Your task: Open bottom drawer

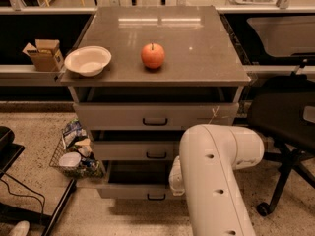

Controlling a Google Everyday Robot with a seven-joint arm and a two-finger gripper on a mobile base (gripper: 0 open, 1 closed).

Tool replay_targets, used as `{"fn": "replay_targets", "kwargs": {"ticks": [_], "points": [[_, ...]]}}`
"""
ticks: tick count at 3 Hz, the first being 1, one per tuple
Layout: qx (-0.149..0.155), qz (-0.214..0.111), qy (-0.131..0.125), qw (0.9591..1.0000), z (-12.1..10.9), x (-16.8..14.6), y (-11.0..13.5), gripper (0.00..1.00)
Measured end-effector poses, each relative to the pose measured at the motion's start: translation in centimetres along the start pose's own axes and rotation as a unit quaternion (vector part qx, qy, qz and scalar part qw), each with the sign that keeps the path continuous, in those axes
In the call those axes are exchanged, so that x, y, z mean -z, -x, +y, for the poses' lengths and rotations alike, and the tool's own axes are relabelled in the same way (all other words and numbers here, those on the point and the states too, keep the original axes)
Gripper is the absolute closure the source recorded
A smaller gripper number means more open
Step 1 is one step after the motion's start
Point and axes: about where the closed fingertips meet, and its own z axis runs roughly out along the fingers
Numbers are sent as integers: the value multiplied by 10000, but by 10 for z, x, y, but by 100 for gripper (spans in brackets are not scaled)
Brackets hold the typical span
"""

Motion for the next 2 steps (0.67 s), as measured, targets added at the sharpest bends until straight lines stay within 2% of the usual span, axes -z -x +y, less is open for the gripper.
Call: {"fn": "replay_targets", "kwargs": {"ticks": [2], "points": [[11,19,112,9999,8,0,-1,100]]}}
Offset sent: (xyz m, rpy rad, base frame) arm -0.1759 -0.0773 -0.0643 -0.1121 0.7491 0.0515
